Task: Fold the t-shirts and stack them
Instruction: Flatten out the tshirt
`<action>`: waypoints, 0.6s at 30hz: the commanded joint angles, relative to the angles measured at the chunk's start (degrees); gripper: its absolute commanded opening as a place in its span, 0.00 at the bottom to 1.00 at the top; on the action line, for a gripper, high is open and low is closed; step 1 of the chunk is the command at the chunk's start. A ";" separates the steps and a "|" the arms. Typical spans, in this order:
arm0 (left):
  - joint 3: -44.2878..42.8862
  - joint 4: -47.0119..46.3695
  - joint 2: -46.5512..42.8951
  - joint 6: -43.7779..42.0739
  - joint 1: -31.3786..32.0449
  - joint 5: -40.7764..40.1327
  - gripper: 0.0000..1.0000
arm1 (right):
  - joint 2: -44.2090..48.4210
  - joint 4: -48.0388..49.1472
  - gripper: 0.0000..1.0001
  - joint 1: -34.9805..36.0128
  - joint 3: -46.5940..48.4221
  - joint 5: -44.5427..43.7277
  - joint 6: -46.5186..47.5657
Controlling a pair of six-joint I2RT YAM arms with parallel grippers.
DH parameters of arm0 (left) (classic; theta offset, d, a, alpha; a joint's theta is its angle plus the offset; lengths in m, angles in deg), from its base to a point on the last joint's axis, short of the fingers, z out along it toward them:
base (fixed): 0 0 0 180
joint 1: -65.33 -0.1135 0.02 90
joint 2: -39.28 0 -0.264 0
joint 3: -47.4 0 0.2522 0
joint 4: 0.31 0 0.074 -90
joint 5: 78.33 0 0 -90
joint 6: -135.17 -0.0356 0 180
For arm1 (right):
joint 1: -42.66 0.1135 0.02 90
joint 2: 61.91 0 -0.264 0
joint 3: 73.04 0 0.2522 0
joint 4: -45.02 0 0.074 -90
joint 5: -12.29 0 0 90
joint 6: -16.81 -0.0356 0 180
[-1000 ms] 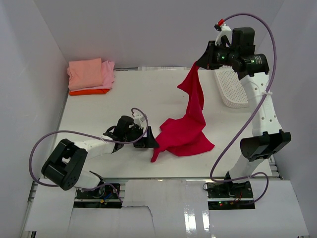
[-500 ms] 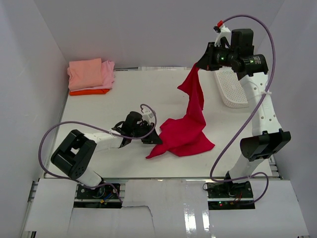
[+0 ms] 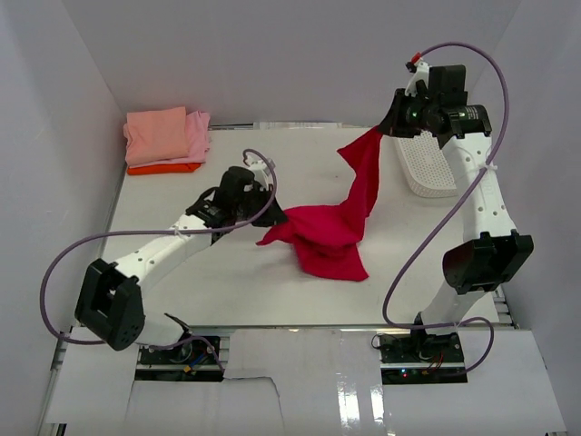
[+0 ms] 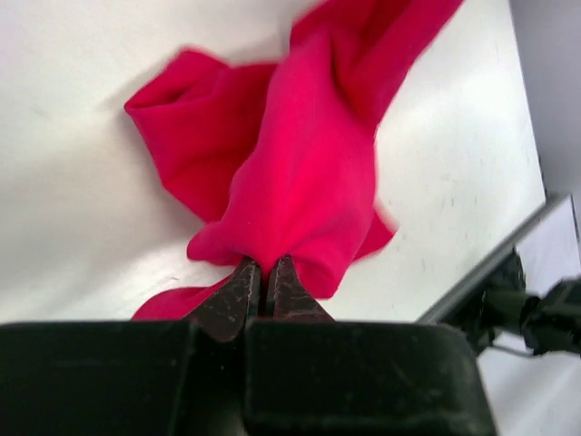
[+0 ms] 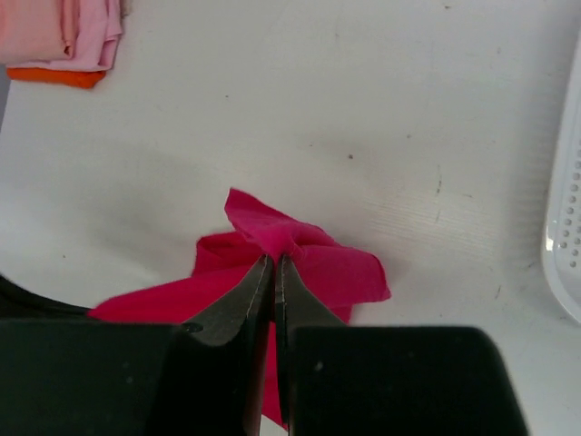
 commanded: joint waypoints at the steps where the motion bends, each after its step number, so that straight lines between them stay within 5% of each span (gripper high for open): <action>1: -9.39 15.62 -6.61 -4.20 -4.26 -8.75 0.00 | 2.83 1.39 0.08 -2.01 -0.53 -1.85 -1.49; 6: -19.77 28.36 -8.02 -8.42 -10.33 -13.32 0.00 | 3.71 2.44 0.08 -4.12 -1.14 -2.38 -3.24; 18: -27.68 35.33 -10.22 -10.01 -14.29 -26.14 0.00 | 8.10 5.51 0.08 -7.46 -3.14 0.00 -3.52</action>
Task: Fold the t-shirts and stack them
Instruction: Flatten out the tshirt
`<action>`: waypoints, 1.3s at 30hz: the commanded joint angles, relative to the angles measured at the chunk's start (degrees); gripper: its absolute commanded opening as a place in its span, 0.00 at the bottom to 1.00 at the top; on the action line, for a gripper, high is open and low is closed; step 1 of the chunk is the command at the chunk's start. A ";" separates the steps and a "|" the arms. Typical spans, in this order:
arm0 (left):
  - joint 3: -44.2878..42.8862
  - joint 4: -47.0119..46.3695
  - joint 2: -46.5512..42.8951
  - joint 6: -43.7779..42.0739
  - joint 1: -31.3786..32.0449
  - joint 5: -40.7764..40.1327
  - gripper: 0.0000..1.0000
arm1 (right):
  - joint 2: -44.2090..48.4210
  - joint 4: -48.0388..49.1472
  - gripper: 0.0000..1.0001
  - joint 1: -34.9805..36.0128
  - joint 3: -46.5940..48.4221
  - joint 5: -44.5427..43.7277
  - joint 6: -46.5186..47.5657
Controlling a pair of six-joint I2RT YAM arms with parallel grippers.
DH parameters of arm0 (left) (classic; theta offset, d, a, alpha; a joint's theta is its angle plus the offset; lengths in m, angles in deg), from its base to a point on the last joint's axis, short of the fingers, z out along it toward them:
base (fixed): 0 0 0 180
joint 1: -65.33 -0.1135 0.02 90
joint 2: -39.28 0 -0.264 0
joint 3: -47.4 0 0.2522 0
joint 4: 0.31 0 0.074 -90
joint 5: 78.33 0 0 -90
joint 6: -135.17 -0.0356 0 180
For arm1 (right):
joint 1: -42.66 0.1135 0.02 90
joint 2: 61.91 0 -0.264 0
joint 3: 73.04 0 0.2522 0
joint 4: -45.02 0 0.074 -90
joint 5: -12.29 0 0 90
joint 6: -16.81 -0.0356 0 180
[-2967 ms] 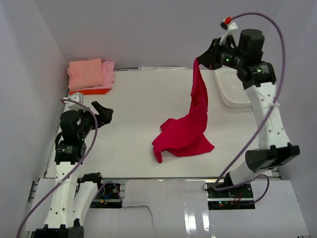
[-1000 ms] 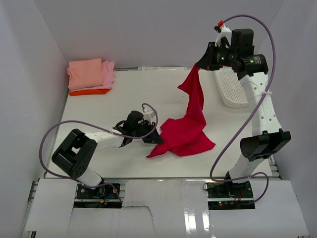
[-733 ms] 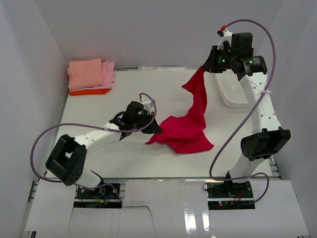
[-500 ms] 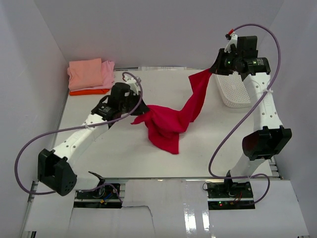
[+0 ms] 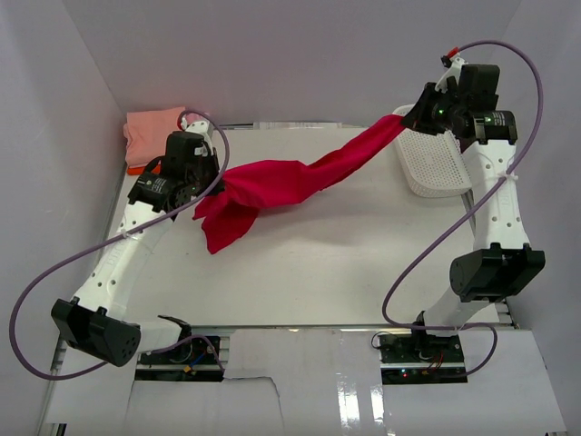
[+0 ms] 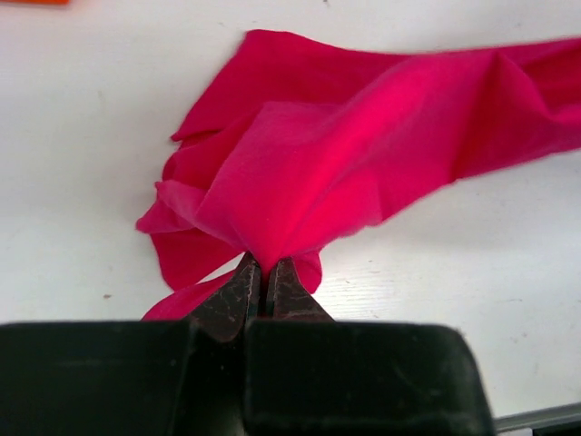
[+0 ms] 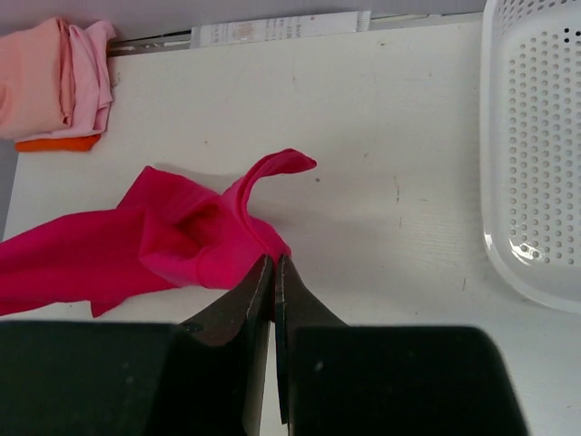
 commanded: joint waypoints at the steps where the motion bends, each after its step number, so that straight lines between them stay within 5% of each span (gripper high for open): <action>1: -3.90 2.52 -3.38 -1.55 -0.63 -6.53 0.00 | 5.28 3.40 0.08 -0.38 -1.45 0.30 0.25; 5: -3.48 4.02 -2.85 -1.03 -0.81 -4.00 0.00 | 7.56 3.75 0.08 -0.38 -6.72 2.50 0.42; 10: 12.30 -0.02 -4.69 1.96 -0.81 7.32 0.00 | 12.22 4.37 0.08 -0.38 -17.08 0.92 1.12; 16: 20.61 -1.69 -1.28 2.31 -0.81 18.40 0.04 | 12.50 2.43 0.08 -0.38 -21.50 -0.57 2.88; 22: 20.09 -0.91 -0.65 1.78 -0.81 15.87 0.25 | 10.92 1.64 0.08 -0.47 -17.82 -2.16 2.88; 26: 17.45 0.15 -1.79 1.52 -0.81 15.25 0.27 | 10.30 0.59 0.08 -0.38 -14.38 -2.86 3.24; 33: 20.95 1.38 -3.55 0.21 -0.63 32.12 0.45 | 12.06 1.90 0.08 -0.47 -17.80 -3.13 3.58; 39: 25.62 5.42 -5.31 -3.48 0.25 37.23 0.19 | 12.41 2.26 0.08 -0.38 -18.51 -3.74 3.41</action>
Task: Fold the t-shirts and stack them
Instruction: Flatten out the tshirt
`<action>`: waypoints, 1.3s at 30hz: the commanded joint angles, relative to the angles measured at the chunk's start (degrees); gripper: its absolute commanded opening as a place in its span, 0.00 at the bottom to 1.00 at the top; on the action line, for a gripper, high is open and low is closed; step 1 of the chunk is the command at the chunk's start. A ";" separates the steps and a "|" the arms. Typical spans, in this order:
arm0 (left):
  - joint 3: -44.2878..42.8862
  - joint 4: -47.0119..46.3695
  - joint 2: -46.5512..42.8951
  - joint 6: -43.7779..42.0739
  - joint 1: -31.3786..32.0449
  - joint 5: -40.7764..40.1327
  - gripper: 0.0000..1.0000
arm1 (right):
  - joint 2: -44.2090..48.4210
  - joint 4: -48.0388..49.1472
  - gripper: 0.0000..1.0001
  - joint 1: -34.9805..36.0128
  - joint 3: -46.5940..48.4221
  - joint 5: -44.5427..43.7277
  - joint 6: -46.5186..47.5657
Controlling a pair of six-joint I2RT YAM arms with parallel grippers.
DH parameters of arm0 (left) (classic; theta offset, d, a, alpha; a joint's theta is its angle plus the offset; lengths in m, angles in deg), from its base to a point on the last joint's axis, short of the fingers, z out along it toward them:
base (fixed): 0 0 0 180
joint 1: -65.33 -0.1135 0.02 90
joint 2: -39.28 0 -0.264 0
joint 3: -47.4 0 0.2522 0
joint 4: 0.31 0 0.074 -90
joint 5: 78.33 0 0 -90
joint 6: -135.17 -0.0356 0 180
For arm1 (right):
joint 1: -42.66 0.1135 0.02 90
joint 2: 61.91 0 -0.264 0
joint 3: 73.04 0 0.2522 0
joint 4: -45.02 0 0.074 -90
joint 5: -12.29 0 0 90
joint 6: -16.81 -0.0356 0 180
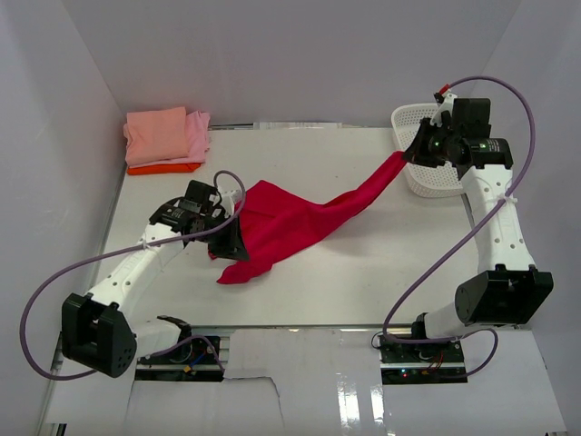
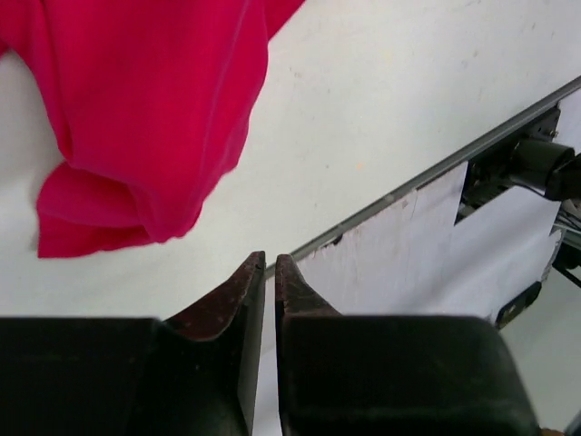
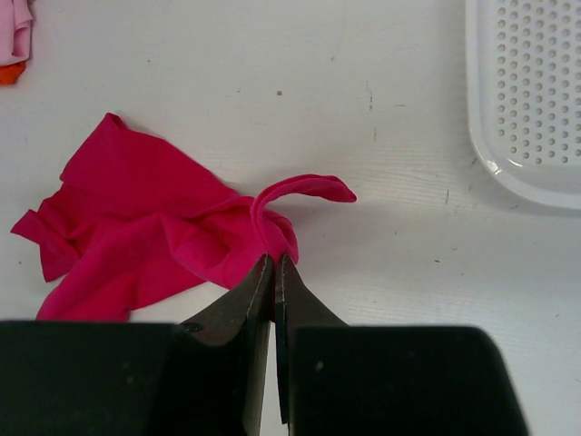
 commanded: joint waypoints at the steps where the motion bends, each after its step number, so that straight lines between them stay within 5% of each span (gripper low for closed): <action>1: 0.79 3.06 -1.75 -2.57 0.38 2.27 0.20 | 1.77 2.10 0.08 -0.16 0.59 -0.07 0.22; 6: -3.95 -0.44 0.00 0.15 0.38 -10.40 0.54 | 1.15 2.54 0.08 -0.16 0.59 1.77 -0.31; 12: -9.30 -11.16 8.87 1.64 0.03 -21.39 0.56 | 1.76 3.68 0.08 -0.16 -1.33 2.83 -0.40; 16: -14.05 -17.23 17.74 1.47 -0.32 -20.70 0.66 | 2.29 4.30 0.08 -0.16 -2.66 3.36 -0.31; 24: -28.19 -18.29 34.43 -0.63 -0.94 -28.41 0.78 | 1.77 4.04 0.08 -0.16 -2.13 3.80 0.13; 28: -41.18 -17.60 43.21 -3.44 -1.11 -27.82 0.78 | 1.68 4.21 0.08 0.01 -2.48 4.15 0.22; 39: -60.03 -12.93 59.15 -8.28 -1.82 -23.95 0.75 | 1.50 3.86 0.08 0.89 -2.13 3.45 0.66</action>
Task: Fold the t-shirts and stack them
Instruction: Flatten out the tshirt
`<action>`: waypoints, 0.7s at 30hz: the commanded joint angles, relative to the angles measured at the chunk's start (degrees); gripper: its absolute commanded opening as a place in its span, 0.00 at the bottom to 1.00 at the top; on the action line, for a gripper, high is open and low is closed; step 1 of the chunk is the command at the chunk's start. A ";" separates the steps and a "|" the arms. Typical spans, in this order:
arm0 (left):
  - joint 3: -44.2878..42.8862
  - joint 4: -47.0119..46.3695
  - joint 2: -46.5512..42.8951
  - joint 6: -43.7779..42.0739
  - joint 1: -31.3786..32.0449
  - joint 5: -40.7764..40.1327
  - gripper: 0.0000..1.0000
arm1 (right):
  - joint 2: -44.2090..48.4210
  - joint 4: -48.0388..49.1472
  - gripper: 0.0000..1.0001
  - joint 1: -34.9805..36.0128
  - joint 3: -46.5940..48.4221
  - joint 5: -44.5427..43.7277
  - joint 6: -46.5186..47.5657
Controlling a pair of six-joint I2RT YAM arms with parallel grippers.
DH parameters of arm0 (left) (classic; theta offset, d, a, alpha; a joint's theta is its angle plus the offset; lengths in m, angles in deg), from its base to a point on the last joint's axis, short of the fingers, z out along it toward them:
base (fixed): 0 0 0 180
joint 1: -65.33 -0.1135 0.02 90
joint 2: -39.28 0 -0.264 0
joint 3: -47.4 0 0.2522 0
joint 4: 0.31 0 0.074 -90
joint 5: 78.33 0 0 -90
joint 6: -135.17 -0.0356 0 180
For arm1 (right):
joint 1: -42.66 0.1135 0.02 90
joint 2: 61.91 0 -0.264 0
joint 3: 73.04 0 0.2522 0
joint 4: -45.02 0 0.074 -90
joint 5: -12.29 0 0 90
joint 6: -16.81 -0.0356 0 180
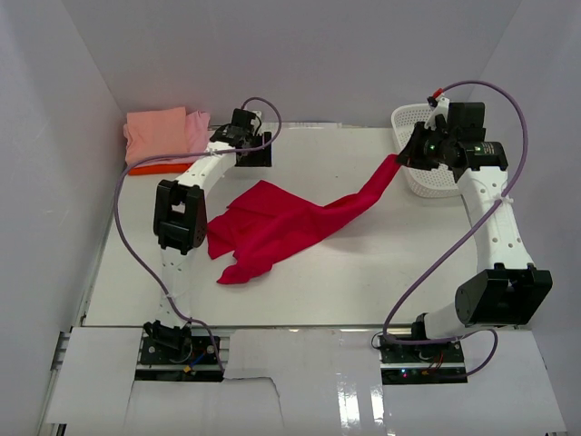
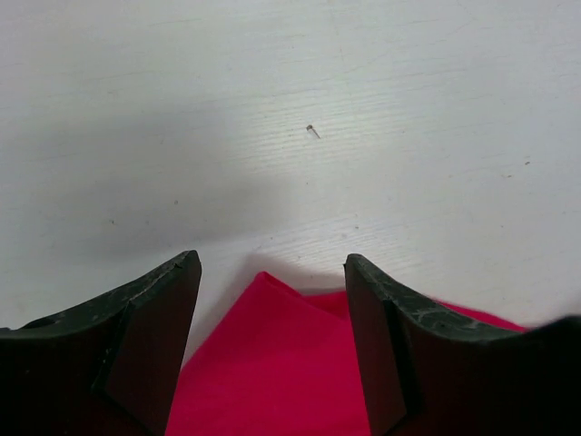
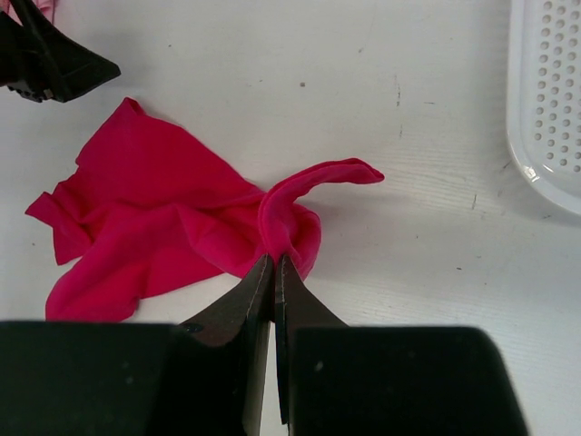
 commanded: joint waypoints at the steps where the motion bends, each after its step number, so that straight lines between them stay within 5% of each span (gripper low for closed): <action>1: -3.14 3.20 0.43 -2.08 -0.33 1.76 0.75 | 1.22 1.46 0.08 0.28 0.77 0.35 0.48; 18: -0.06 9.35 0.43 -3.83 -0.33 2.28 0.74 | 0.69 1.90 0.08 1.16 -0.10 0.34 0.40; 21: -0.15 9.44 1.13 -3.66 -0.42 3.42 0.65 | 0.60 1.98 0.08 1.25 -0.19 0.17 0.40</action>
